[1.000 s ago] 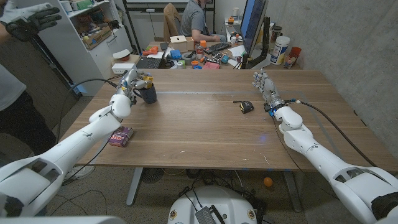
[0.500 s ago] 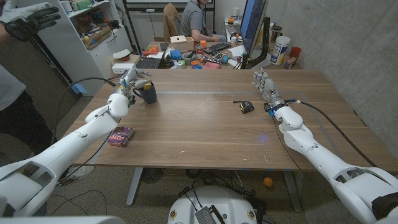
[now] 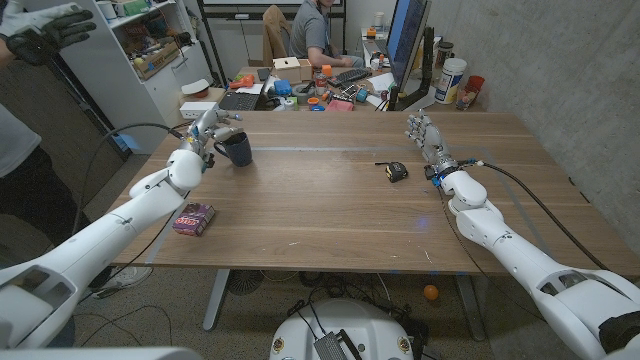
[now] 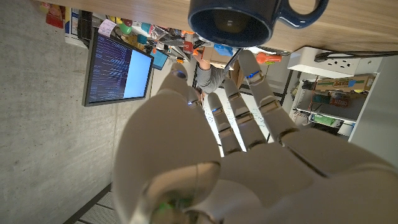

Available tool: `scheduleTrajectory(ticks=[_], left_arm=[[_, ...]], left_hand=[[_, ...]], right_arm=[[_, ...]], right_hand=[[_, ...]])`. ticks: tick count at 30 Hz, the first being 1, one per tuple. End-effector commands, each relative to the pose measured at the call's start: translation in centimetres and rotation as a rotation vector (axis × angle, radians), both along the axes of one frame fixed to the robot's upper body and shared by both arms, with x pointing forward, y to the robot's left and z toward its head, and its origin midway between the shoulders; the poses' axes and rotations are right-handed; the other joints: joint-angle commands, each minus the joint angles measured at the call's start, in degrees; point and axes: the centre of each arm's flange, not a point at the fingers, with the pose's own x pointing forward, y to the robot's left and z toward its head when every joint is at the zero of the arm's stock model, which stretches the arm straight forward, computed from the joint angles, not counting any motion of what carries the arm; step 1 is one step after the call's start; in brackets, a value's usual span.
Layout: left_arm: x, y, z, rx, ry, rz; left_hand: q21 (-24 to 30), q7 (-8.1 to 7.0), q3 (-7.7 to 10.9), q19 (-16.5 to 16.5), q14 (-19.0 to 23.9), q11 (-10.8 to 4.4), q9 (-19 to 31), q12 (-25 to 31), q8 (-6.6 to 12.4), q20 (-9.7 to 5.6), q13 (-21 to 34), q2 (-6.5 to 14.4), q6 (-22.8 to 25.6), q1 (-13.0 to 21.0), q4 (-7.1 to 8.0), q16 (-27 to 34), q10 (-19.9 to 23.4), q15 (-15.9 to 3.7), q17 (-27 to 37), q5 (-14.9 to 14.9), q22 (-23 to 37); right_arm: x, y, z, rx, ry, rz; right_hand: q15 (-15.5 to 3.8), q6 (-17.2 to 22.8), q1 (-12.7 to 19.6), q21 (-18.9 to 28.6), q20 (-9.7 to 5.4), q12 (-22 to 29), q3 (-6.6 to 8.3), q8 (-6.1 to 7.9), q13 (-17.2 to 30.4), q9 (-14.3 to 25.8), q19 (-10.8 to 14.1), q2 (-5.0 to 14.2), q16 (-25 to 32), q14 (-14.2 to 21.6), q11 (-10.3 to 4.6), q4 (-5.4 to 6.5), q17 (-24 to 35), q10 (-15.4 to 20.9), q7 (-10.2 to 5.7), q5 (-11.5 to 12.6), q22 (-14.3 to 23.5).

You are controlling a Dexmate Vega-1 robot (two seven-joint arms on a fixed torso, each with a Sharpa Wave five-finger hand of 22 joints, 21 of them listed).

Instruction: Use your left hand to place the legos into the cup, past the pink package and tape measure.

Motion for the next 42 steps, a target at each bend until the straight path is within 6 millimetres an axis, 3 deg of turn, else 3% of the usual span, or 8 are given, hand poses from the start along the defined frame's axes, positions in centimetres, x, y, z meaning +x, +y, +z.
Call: scheduleTrajectory(ticks=[1, 9, 13, 20, 23, 30, 42], left_arm=[[-1.0, 0.1, 1.1, -0.020, -0.049, -0.004], [-1.7, 0.1, 2.1, -0.018, -0.078, -0.008], [-2.0, 0.1, 2.5, -0.022, -0.095, -0.005], [-2.5, 0.3, 3.1, -0.025, -0.106, -0.011], [-2.6, 0.4, 3.2, -0.026, -0.110, -0.013], [-3.0, 0.4, 3.6, -0.031, -0.120, -0.017], [-4.1, 0.3, 4.8, -0.031, -0.148, -0.027]], left_hand=[[-0.3, -0.04, 0.14, 0.5, -0.3, -0.10, 0.3, -0.1, 0.11, 0.12, 0.1, 0.1, -0.5, -0.4, -0.19, -0.3, -0.2, -3.51, -0.1, -0.3, 0.2], [-0.9, -0.26, 0.11, 0.3, -1.1, 0.13, 0.3, -0.8, -0.11, 0.07, 0.0, 0.1, -1.6, -1.2, -0.15, -0.7, -0.9, -3.20, -0.3, -0.3, 0.2], [-2.1, -0.63, -0.13, -1.2, -2.2, 0.30, 0.4, -2.2, -0.68, 1.44, -0.4, -0.1, -3.7, -2.5, 0.13, -1.1, -2.4, -2.87, -0.9, -0.4, 0.2], [-3.9, 1.04, -0.41, -2.1, -4.8, 0.88, 0.3, -4.7, -1.72, 2.78, -1.4, 0.0, -8.2, -5.0, 0.68, -1.9, -4.4, -1.43, -2.3, -0.5, 0.1], [-4.6, 0.58, -0.63, -2.3, -6.1, 1.39, 0.2, -5.9, -2.09, 2.98, -1.9, -0.1, -10.2, -6.2, 0.97, -2.2, -5.4, -0.83, -3.0, -0.6, 0.1], [-6.2, 1.10, -0.92, -3.3, -7.6, 2.14, -0.3, -7.5, -2.67, 3.58, -2.9, 0.0, -14.4, -8.2, 1.46, -2.4, -6.2, -0.32, -4.3, -0.8, 0.1], [-9.2, 2.02, -0.61, -5.2, -11.4, 3.49, -1.1, -10.4, -2.42, 5.20, -4.5, 4.1, -18.8, -13.1, 4.17, -2.5, -7.9, 1.52, -6.1, -1.2, 0.1]], right_arm=[[-0.3, 0.1, 0.0, -0.005, -0.006, 0.000], [-0.4, 0.2, -0.1, -0.006, -0.007, 0.001], [-0.4, 0.3, -0.1, -0.007, -0.006, 0.002], [-0.4, 0.4, -0.3, -0.006, -0.007, 0.001], [-0.5, 0.4, -0.3, -0.005, -0.009, 0.000], [-0.8, 0.3, -0.4, -0.003, -0.011, 0.000], [-1.1, 0.5, -0.8, -0.002, -0.011, 0.004]], right_hand=[[0.14, -0.3, 0.1, 0.4, -0.11, 0.0, -0.24, -0.09, 0.2, 0.1, 0.3, 0.09, 0.0, 0.4, 0.08, -0.06, -0.1, 0.1, 0.11, 0.5, 0.2], [0.15, -0.3, 0.2, 0.4, -0.09, 0.0, -0.31, -0.07, 0.2, 0.1, 0.3, 0.08, 0.0, 0.3, 0.13, -0.07, -0.1, 0.1, 0.12, 0.5, 0.2], [0.18, -0.3, 0.2, 0.4, -0.05, 0.0, -0.36, -0.08, 0.2, 0.1, 0.2, 0.07, 0.0, 0.4, 0.12, -0.08, -0.1, 0.1, 0.06, 0.5, 0.2], [0.18, -0.4, 0.2, 0.4, -0.07, 0.0, -0.44, -0.08, 0.2, 0.1, 0.2, 0.04, 0.0, 0.4, 0.09, -0.09, -0.1, 0.0, 0.09, 0.6, 0.2], [0.15, -0.4, 0.2, 0.3, -0.06, 0.0, -0.48, -0.09, 0.2, 0.1, 0.2, 0.03, 0.0, 0.4, 0.06, -0.09, -0.1, 0.1, 0.11, 0.6, 0.2], [0.19, -0.3, 0.2, 0.4, -0.03, 0.0, -0.56, -0.06, 0.2, 0.1, 0.2, 0.01, 0.0, 0.4, 0.14, -0.10, -0.1, 0.0, 0.16, 0.6, 0.2], [0.19, -0.4, 0.2, 0.4, -0.10, 0.0, -0.71, -0.06, 0.2, 0.1, 0.2, -0.02, 0.0, 0.4, 0.12, -0.11, -0.1, 0.1, 0.20, 0.6, 0.2]])
